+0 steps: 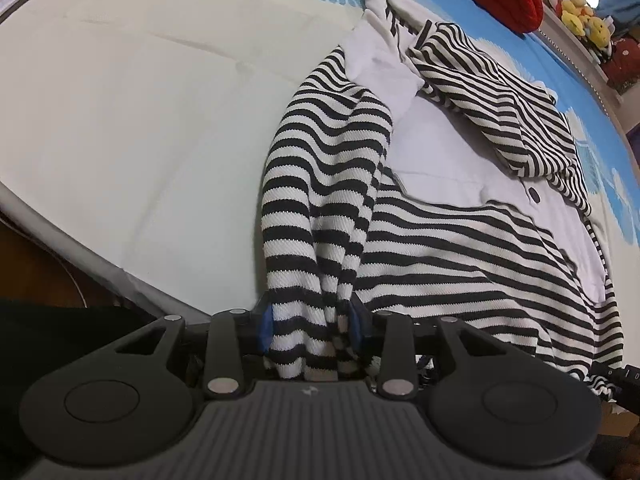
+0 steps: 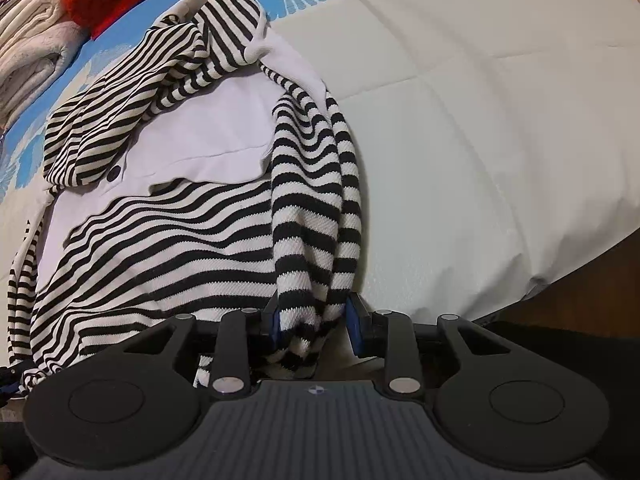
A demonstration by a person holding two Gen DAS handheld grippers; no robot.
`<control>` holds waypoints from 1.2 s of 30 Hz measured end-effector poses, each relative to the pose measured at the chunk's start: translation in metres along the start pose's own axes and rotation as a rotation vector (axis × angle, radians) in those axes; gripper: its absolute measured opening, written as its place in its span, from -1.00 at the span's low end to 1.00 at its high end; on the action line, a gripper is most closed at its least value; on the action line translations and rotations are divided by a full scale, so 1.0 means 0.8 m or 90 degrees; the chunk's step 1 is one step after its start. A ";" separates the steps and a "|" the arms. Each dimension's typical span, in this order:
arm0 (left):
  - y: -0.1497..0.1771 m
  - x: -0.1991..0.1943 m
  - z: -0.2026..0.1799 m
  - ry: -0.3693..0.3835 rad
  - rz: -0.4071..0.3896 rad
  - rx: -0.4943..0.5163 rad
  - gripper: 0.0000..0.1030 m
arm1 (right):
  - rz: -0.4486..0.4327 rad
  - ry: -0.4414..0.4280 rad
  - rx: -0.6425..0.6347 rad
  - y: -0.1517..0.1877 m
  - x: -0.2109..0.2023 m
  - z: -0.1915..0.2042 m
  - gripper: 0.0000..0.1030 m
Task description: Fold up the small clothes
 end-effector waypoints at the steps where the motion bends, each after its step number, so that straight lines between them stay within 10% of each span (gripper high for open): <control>1: 0.000 0.000 0.000 -0.001 0.000 0.002 -0.23 | 0.000 -0.001 -0.002 0.000 0.000 0.000 -0.38; 8: 0.001 0.000 -0.001 0.002 -0.001 0.006 -0.26 | 0.000 -0.010 -0.003 -0.001 -0.001 -0.001 -0.56; 15: -0.002 -0.013 -0.014 0.011 -0.043 0.037 -0.81 | -0.023 -0.024 -0.020 -0.002 -0.010 0.009 -0.90; 26: -0.047 -0.146 -0.049 0.115 -0.206 0.109 -0.84 | -0.179 -0.122 -0.005 -0.033 -0.127 0.015 -0.92; 36: -0.023 -0.255 -0.049 0.198 -0.202 0.147 -0.84 | -0.273 -0.180 0.003 -0.004 -0.247 -0.005 -0.93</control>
Point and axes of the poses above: each gripper's, at about its wrist camera, not at the fingertips, and x roughly the way its jaws point, z to its left, y to its underside, the point moved 3 cm from there along x, roughly the way its jaws point
